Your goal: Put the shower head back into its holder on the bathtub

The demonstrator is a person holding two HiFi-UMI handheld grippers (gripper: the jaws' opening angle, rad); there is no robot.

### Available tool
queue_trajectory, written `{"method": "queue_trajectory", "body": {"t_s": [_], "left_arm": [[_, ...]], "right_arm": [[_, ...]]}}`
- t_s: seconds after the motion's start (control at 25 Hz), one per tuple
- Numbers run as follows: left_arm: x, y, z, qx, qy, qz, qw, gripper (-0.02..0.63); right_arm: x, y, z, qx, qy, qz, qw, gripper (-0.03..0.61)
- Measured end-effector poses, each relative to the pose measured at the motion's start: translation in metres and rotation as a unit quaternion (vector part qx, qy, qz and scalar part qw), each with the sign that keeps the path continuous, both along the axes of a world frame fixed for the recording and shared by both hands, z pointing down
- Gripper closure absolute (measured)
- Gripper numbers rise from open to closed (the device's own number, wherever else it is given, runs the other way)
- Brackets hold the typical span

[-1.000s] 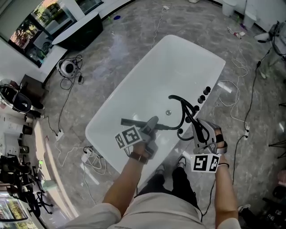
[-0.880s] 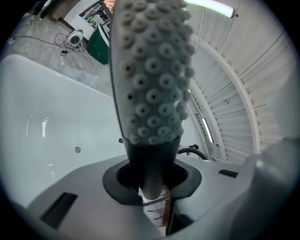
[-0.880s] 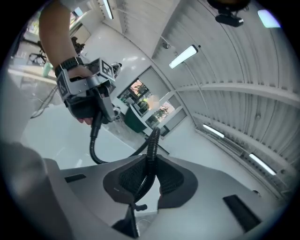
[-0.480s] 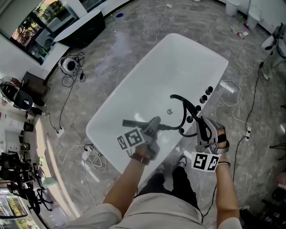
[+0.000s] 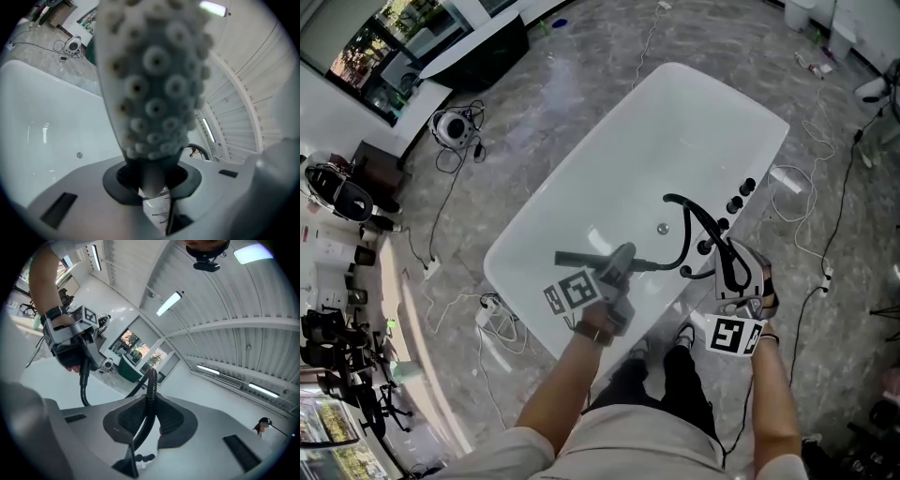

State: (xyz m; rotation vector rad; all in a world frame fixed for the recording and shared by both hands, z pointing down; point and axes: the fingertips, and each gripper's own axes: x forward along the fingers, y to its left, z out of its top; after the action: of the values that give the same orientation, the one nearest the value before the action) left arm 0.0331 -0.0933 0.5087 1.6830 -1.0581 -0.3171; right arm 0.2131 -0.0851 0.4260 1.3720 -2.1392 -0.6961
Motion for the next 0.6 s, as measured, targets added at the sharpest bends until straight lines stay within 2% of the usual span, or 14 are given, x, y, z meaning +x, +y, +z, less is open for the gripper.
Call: {"method": "queue_trajectory", "body": {"t_s": [0.12,0.28,0.4,0.6], "left_arm": [[0.000,0.003,0.003,-0.003,-0.005,0.000,1.0000,0.518],[-0.001,0.000,0.003,0.000,-0.004,-0.006,1.0000,0.518],[-0.002,0.001,0.004,0.003,-0.001,-0.013,0.9999,0.518],[-0.011,-0.004,-0.013,0.026,-0.008,-0.036,0.9990,0.518]], "right_arm": [[0.006,0.000,0.015,-0.019,0.008,0.007,1.000,0.509],[0.005,-0.008,-0.004,-0.036,-0.093,-0.002,0.995,0.509],[0.000,-0.013,0.017,-0.101,-0.181,-0.004,0.978,0.509],[0.023,-0.008,0.049,-0.185,-0.228,0.000,0.956,0.509]]}}
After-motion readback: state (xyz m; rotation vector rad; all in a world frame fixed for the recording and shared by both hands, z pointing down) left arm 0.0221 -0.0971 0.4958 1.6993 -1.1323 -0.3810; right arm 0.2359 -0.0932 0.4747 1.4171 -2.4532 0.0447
